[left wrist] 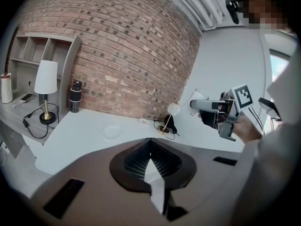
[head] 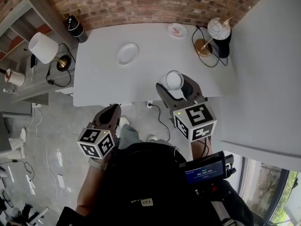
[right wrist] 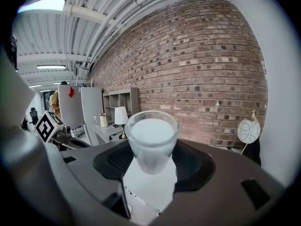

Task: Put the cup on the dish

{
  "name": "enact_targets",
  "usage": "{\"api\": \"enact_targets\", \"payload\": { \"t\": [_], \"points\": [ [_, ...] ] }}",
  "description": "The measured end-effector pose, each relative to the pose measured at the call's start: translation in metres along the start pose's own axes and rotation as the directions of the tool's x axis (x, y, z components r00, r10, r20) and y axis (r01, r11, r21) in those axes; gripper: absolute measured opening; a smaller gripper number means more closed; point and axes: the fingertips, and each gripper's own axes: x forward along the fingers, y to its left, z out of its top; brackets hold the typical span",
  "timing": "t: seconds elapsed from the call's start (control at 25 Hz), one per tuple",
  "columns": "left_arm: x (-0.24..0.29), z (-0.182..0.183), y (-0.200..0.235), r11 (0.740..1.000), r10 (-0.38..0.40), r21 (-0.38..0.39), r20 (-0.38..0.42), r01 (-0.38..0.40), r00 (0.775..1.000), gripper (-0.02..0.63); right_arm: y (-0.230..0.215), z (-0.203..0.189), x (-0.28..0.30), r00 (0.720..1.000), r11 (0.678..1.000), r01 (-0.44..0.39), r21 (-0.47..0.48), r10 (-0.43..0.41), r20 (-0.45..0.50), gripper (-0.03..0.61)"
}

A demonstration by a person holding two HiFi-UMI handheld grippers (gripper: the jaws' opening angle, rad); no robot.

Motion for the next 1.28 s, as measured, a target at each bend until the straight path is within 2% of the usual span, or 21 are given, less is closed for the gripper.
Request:
{"api": "enact_targets", "payload": {
  "t": [0.96,1.28],
  "points": [
    [0.021,0.071,0.158,0.999,-0.039,-0.036,-0.016,0.038,0.999,0.005,0.022,0.042,0.152,0.995,0.996,0.079,0.043,-0.076,-0.065,0.260],
    [0.023,0.078,0.180,0.998,-0.050,-0.038,-0.026,0.049,0.998,0.005,0.026,0.040,0.178,0.992,0.995,0.089,0.043,-0.085,-0.096,0.261]
  ]
}}
